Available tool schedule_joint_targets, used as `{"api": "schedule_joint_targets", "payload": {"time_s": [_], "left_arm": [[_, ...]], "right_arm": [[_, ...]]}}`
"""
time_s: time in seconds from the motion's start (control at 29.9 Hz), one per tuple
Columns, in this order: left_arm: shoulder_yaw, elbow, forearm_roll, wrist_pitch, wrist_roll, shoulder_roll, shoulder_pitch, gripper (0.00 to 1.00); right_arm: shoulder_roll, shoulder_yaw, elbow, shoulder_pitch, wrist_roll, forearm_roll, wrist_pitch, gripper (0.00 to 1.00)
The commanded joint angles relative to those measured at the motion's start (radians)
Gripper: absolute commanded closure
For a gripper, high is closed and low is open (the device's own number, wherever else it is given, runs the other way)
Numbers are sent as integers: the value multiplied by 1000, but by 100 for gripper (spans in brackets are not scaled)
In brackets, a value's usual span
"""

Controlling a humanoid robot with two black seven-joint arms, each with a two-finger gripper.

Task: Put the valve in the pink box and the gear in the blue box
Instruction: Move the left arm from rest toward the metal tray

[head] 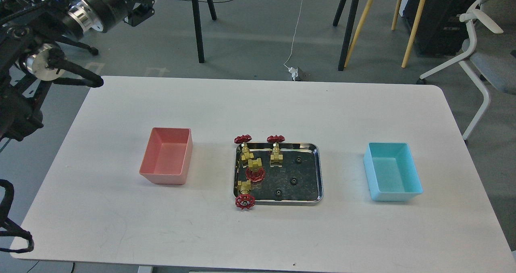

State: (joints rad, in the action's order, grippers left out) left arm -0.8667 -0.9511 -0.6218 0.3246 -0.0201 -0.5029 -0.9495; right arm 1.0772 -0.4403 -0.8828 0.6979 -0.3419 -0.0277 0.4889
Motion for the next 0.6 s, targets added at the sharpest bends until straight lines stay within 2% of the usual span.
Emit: {"api": "schedule_joint_targets", "payload": {"time_s": [0.0, 0.1, 0.27, 0.4, 0.57], "left_arm": [[1, 8, 7, 0, -15, 37, -3, 0], [6, -1, 7, 37, -18, 53, 0, 0], [29, -44, -16, 27, -17, 92, 23, 1], [153, -142, -133, 7, -20, 81, 49, 1], [254, -242, -467, -42, -24, 87, 110, 1]], "right_arm": [[1, 3, 60, -69, -5, -52, 0, 1], [4, 0, 85, -133, -31, -54, 0, 1], [38, 2, 94, -248, -75, -54, 0, 1], [38, -3, 104, -281, -121, -52, 0, 1], [40, -43, 102, -264, -120, -51, 0, 1]]}}
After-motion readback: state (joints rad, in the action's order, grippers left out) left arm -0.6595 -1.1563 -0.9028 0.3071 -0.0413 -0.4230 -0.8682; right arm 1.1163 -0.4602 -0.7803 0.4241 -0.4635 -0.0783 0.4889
